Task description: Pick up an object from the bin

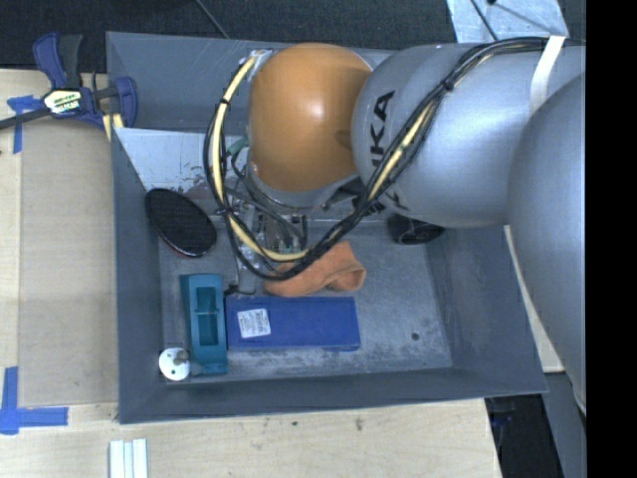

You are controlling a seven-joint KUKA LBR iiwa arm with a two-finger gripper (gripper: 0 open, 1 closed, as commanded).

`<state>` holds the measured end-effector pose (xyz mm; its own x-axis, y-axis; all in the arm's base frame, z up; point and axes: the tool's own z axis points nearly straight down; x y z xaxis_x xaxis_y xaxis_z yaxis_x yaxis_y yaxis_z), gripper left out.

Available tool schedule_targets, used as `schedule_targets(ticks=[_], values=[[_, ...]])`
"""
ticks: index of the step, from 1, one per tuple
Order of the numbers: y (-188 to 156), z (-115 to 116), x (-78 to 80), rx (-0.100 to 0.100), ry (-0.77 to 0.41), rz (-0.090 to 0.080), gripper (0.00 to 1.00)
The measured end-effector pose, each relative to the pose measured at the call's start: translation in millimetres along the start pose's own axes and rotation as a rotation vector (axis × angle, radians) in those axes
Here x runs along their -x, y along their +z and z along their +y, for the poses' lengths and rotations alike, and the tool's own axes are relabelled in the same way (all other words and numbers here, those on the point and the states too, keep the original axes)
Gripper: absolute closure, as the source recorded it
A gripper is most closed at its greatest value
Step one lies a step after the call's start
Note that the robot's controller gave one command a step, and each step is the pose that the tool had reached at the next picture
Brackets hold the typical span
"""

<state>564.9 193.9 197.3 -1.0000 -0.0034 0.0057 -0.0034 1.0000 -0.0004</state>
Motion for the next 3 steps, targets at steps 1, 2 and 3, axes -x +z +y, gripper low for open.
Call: schedule_targets(ticks=[1, 2, 3], values=[[-5.1, -1.1, 1.8, 0.002, 0.003, -0.008, 0.00], [25.7, -43.4, -15.4, 0.002, -0.021, -0.010, 0.00], [42.9, -59.4, -0.6, -0.001, -0.015, -0.009, 0.00]])
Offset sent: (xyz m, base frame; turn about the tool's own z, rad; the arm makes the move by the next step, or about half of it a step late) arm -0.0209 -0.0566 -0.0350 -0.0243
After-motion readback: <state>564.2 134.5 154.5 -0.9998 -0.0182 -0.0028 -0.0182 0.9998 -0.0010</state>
